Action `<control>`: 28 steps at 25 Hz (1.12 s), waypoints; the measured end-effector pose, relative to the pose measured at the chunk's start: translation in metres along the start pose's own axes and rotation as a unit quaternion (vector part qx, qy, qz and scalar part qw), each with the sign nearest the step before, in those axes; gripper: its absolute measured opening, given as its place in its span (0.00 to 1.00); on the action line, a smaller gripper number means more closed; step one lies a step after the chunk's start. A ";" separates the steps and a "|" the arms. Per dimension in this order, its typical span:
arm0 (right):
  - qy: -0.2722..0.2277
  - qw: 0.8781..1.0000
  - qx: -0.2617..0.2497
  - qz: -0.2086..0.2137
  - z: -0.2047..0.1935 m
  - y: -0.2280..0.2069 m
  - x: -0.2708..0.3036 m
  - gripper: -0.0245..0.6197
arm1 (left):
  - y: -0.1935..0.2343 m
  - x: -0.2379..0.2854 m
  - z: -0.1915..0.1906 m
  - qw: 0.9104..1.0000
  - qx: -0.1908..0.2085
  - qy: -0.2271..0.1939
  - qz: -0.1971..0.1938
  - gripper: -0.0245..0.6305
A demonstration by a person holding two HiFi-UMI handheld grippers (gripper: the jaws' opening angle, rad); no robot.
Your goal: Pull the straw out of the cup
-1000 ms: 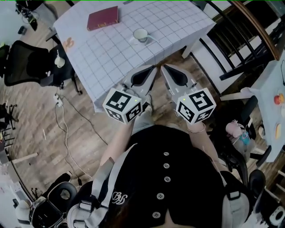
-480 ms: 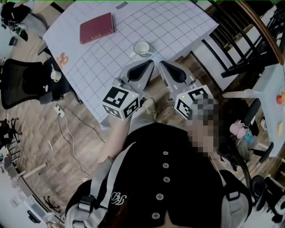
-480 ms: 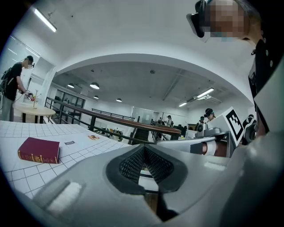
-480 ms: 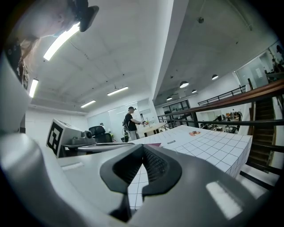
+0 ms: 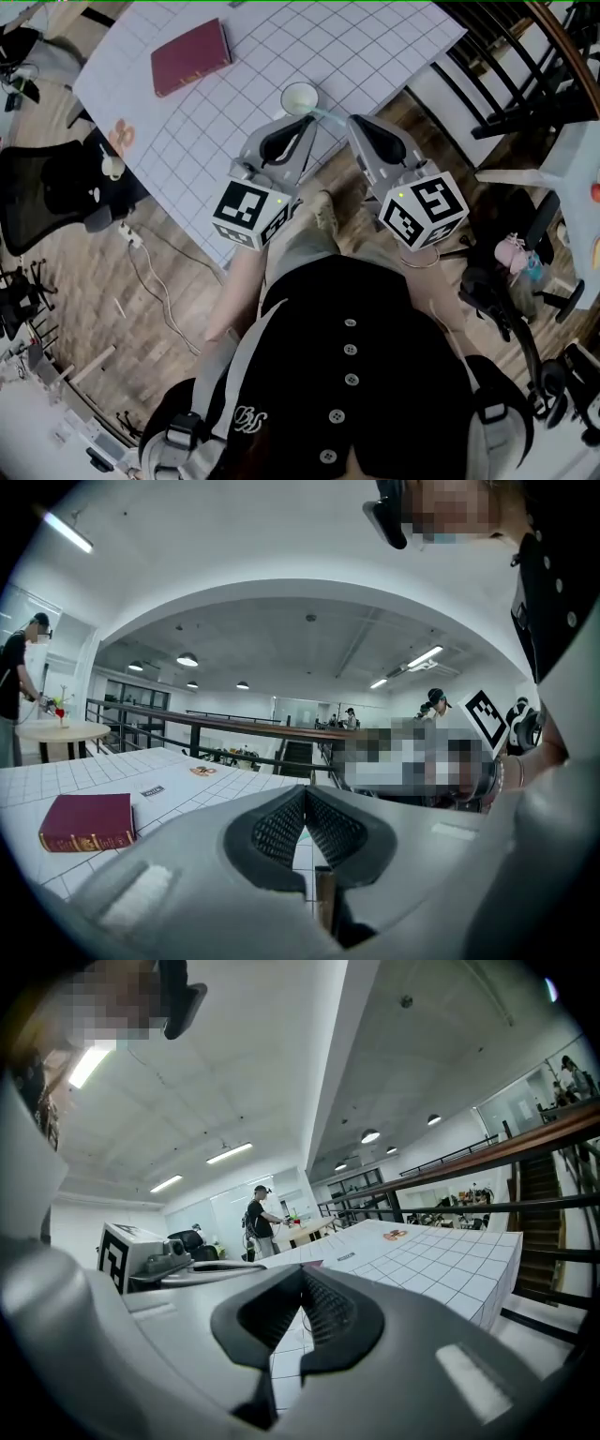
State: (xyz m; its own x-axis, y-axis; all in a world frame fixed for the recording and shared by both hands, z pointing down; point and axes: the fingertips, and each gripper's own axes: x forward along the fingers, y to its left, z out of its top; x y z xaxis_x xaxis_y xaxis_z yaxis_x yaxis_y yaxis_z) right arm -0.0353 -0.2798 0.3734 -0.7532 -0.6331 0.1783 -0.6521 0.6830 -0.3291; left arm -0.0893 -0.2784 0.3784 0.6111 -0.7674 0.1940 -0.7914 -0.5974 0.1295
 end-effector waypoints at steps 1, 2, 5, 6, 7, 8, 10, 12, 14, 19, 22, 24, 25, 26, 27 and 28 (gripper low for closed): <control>0.000 1.000 0.002 -0.003 -0.001 -0.003 0.001 0.04 | 0.003 0.002 -0.003 1.000 0.006 0.007 0.002 0.04; 0.001 1.000 0.003 -0.006 -0.001 -0.006 0.003 0.04 | 0.006 0.004 -0.007 1.000 0.013 0.014 0.005 0.04; 0.000 1.000 0.009 -0.016 -0.003 -0.015 0.006 0.04 | 0.016 0.010 -0.017 0.999 0.033 0.031 0.011 0.04; 0.000 1.000 0.011 -0.019 -0.003 -0.018 0.007 0.04 | 0.018 0.011 -0.019 0.999 0.038 0.034 0.012 0.04; -0.001 1.000 0.013 -0.022 -0.003 -0.020 0.008 0.04 | 0.020 0.012 -0.022 0.998 0.042 0.038 0.011 0.04; -0.002 1.000 0.015 -0.025 -0.004 -0.022 0.008 0.04 | 0.021 0.013 -0.025 0.998 0.044 0.042 0.010 0.04; -0.002 0.999 0.017 -0.031 -0.006 -0.026 0.009 0.04 | 0.023 0.014 -0.030 0.998 0.045 0.049 0.009 0.09; -0.003 0.999 0.021 -0.038 -0.007 -0.029 0.009 0.04 | 0.026 0.015 -0.034 0.997 0.046 0.053 0.010 0.10; -0.002 0.999 0.026 -0.044 -0.009 -0.032 0.010 0.04 | 0.028 0.017 -0.039 0.997 0.048 0.059 0.009 0.13; -0.006 0.998 0.036 -0.057 -0.012 -0.039 0.011 0.04 | 0.029 0.022 -0.050 0.996 0.059 0.073 -0.003 0.18; -0.006 0.997 0.038 -0.062 -0.013 -0.042 0.012 0.04 | 0.030 0.027 -0.057 0.993 0.074 0.087 -0.009 0.22; -0.004 0.997 0.040 -0.066 -0.015 -0.043 0.012 0.04 | 0.029 0.030 -0.062 0.991 0.088 0.099 -0.016 0.25; -0.004 0.997 0.042 -0.068 -0.016 -0.044 0.012 0.04 | 0.029 0.032 -0.064 0.990 0.096 0.104 -0.020 0.27; -0.005 0.997 0.044 -0.070 -0.016 -0.046 0.011 0.04 | 0.028 0.034 -0.066 0.988 0.104 0.108 -0.024 0.27; -0.006 0.996 0.046 -0.072 -0.016 -0.047 0.011 0.04 | 0.027 0.036 -0.068 0.987 0.112 0.113 -0.029 0.27; -0.007 0.996 0.049 -0.074 -0.016 -0.048 0.012 0.04 | 0.027 0.038 -0.071 0.985 0.120 0.119 -0.034 0.27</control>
State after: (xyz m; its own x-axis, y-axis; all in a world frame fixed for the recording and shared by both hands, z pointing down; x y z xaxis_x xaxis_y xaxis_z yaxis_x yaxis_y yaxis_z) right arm -0.0142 -0.3139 0.4063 -0.6473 -0.7299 0.2195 -0.7443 0.5434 -0.3882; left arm -0.0885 -0.3073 0.4579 0.6188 -0.6640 0.4197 -0.7040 -0.7058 -0.0785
